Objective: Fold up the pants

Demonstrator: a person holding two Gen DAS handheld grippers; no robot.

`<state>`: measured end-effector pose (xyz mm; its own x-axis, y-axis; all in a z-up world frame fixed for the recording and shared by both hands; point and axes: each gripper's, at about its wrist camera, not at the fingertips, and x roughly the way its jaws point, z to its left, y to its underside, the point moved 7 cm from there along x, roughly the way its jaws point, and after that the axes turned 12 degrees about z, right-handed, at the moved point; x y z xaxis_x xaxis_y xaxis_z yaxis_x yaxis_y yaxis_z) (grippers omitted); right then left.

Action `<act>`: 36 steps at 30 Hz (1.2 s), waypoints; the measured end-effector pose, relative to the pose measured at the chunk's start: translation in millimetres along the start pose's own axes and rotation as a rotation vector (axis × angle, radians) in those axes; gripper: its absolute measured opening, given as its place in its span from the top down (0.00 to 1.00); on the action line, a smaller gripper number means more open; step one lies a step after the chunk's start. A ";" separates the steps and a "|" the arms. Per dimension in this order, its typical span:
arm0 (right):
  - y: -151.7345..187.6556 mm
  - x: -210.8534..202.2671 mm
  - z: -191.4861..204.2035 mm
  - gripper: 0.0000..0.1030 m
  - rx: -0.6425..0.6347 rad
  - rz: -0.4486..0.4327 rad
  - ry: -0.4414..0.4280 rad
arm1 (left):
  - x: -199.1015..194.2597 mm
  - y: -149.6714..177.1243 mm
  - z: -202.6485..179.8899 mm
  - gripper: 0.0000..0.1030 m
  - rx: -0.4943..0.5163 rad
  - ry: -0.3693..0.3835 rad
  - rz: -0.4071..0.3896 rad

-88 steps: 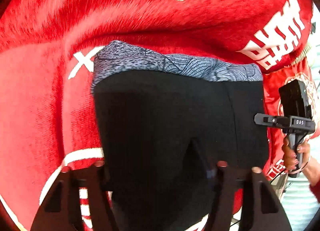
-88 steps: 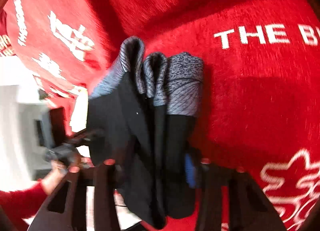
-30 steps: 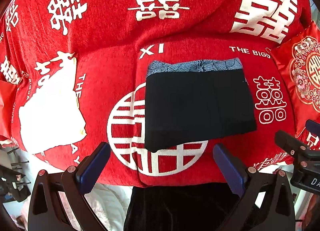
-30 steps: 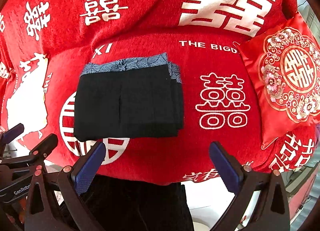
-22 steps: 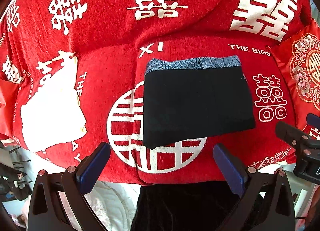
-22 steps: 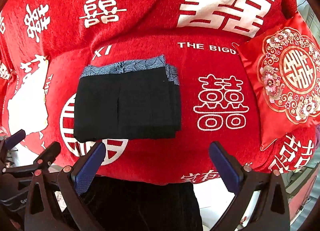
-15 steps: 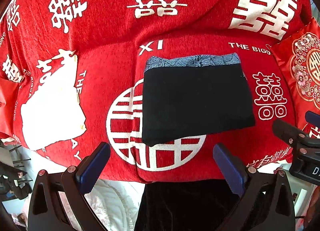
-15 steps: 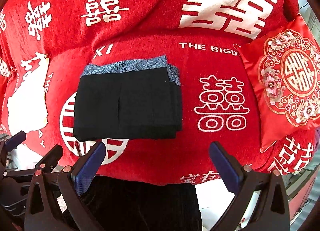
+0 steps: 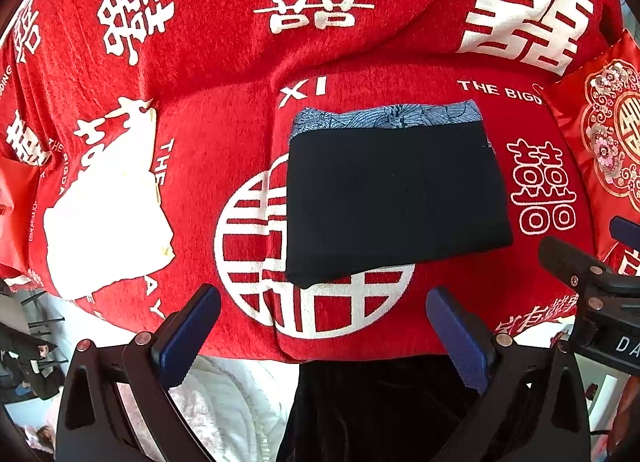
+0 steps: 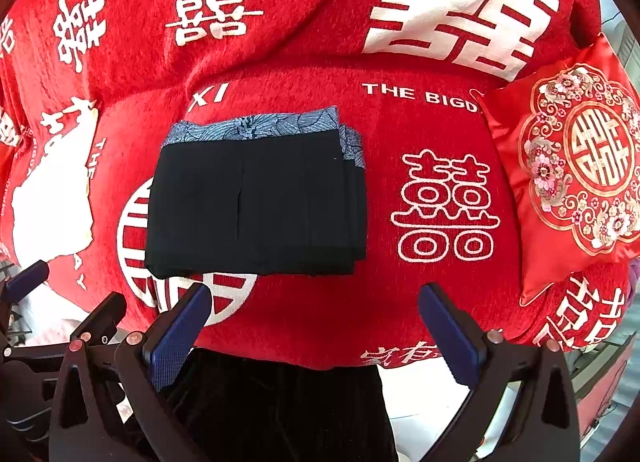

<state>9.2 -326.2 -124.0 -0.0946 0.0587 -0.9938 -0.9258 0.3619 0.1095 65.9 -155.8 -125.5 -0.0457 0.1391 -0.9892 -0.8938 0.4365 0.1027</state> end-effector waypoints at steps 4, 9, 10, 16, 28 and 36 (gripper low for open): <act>-0.6 -0.3 2.5 0.00 -0.008 0.000 0.003 | -0.1 0.1 -0.2 0.00 -0.001 0.001 0.001; -1.3 0.1 3.4 0.00 -0.011 0.001 0.005 | -0.4 0.4 -0.7 0.00 0.003 0.005 0.003; -1.3 0.3 3.5 0.00 -0.012 0.002 0.005 | -0.4 0.7 -1.0 0.00 0.003 0.004 0.004; -1.2 0.3 4.1 0.00 -0.014 0.002 0.004 | 0.2 1.5 -1.2 0.00 -0.001 0.004 0.006; -3.8 2.0 6.9 0.00 -0.029 0.004 0.011 | 1.8 1.3 -0.3 0.00 -0.003 0.005 0.012; -4.2 3.7 9.0 0.00 -0.040 0.008 0.014 | 4.3 2.0 0.7 0.00 -0.010 0.005 0.020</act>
<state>16.0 -319.1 -128.0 -0.1069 0.0482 -0.9931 -0.9388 0.3242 0.1168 64.2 -153.8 -129.5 -0.0658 0.1437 -0.9874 -0.8970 0.4251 0.1216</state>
